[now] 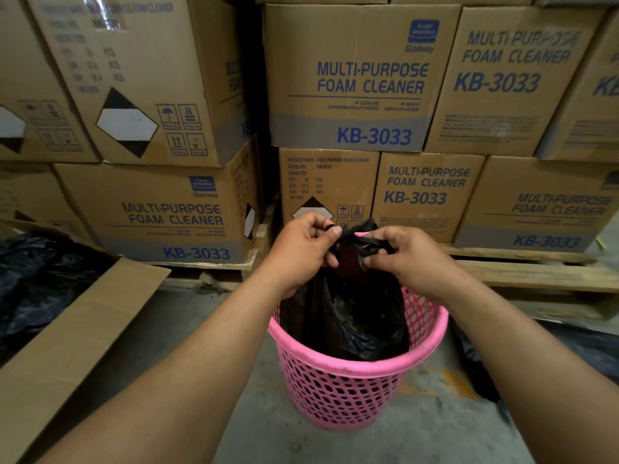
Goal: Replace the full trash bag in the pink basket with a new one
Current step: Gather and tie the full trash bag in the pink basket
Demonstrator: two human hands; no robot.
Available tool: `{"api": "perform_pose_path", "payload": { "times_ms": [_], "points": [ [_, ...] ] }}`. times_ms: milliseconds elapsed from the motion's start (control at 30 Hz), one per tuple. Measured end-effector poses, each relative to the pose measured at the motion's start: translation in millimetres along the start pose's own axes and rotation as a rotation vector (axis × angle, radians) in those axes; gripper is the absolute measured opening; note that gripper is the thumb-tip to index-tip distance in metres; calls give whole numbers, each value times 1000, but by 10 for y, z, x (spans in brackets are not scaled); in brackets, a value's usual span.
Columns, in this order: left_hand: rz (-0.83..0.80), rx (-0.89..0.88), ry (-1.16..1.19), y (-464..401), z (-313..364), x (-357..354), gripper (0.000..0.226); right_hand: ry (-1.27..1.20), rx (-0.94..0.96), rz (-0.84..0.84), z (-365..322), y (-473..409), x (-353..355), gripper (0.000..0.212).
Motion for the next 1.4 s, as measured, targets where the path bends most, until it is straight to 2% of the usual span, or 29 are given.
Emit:
{"api": "perform_pose_path", "payload": {
  "times_ms": [67, 100, 200, 267, 333, 400, 500, 633, 767, 833, 967, 1067, 1200, 1300, 1400],
  "points": [
    [3, 5, 6, 6, -3, 18, 8, 274, 60, 47, -83, 12, 14, 6],
    [8, 7, 7, 8, -5, 31, 9, 341, 109, 78, -121, 12, 23, 13],
    [14, 16, 8, 13, -5, 56, 11, 379, 247, 139, -245, 31, 29, 9],
    [10, 26, 11, 18, 10, 60, 10, 209, 230, 124, -237, 35, 10, 4],
    [12, 36, 9, 22, 14, 65, 9, -146, 144, 75, -213, 58, -26, 14],
    [16, 51, 15, 26, 5, 73, 9, -315, 102, -2, -211, 82, -53, 21],
    [10, 64, 1, 36, -1, 78, 7, -293, 83, -70, -220, 114, -55, 10],
    [-3, 73, -17, 41, 7, 77, 7, -183, 102, -51, -233, 123, -48, 15],
    [-21, 79, -27, 35, -6, 85, 10, -240, 48, -99, -215, 149, -61, 27],
    [-27, 78, -41, 36, -8, 77, 11, -180, 55, -81, -220, 141, -43, 26],
    [-17, 71, -79, 49, -3, 73, 12, 131, 157, 67, -233, 95, 62, 8],
    [-15, 61, -101, 50, 26, 92, 13, 285, 216, 180, -272, 94, 99, 10],
    [21, 32, -98, 59, 134, 151, 14, 389, 410, 363, -551, 172, 149, 8],
    [61, -107, -337, 30, 501, 264, 11, 433, 423, 374, -878, 206, 209, 11],
    [127, -296, -577, -76, 1038, 402, 10, 600, 421, 323, -1289, 103, 319, 7]
  ]
}}
Point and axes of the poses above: each hand's wrist, its own y-axis away from the middle knuckle, its own x-axis out of the back of the hand, z = x × y, the point moved 5 cm from there along -y, towards the middle knuckle, and after that the axes turned 6 degrees about -y, right-handed, at the moved point
